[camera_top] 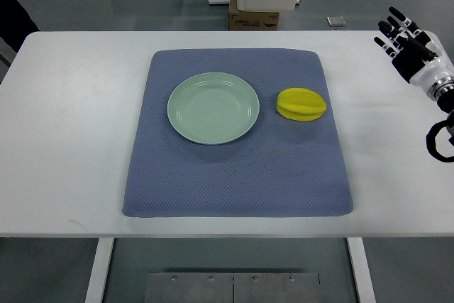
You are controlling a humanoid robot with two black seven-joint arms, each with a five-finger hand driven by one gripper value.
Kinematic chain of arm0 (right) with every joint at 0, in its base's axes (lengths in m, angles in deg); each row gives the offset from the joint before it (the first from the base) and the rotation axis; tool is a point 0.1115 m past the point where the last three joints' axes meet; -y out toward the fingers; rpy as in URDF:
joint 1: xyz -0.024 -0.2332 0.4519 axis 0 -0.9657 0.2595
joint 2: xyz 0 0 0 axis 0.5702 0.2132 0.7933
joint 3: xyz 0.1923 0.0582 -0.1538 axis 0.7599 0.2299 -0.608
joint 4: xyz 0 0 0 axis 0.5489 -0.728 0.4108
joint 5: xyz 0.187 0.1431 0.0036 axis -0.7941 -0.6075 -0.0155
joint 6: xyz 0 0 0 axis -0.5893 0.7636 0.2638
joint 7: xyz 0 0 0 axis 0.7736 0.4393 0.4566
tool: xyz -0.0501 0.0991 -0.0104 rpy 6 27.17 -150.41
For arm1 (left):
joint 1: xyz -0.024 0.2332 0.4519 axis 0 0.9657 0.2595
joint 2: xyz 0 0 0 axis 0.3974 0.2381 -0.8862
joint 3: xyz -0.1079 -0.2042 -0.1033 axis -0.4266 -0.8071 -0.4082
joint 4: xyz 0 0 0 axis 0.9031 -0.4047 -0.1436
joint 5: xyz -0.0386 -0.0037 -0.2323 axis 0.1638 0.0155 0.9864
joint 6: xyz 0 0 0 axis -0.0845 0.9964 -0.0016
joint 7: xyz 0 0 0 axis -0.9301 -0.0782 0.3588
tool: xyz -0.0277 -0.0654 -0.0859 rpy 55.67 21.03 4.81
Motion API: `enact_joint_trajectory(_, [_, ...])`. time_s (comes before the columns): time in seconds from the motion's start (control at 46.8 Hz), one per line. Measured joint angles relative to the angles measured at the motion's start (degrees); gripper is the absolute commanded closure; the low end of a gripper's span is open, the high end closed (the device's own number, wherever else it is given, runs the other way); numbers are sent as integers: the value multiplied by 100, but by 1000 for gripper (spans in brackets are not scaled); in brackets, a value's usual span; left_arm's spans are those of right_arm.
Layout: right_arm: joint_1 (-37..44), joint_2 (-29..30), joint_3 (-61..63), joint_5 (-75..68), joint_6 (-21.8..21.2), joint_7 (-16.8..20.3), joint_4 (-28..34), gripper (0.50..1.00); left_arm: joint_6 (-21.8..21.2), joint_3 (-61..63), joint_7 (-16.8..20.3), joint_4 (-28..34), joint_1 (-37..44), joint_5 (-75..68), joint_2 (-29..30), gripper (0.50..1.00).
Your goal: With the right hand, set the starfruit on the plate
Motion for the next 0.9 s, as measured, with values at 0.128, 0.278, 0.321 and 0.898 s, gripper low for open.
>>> enact_joint_trajectory(0.128, [-6, 11, -3, 0, 0, 0, 0, 500, 9, -6, 0, 1, 8, 1, 0, 500])
enact_joint_trajectory(0.278, [-9, 12, -4, 0, 0, 0, 0, 500, 9, -1, 1, 1, -18, 7, 0, 500])
enact_joint_trajectory(0.321, [-9, 12, -5, 0, 0, 0, 0, 500, 9, 0, 0, 1, -17, 8, 0, 500])
enact_joint_trajectory(0.898, [-60, 20, -8, 0, 60, -60, -52, 500, 9, 1, 0, 1, -9, 11, 0, 500])
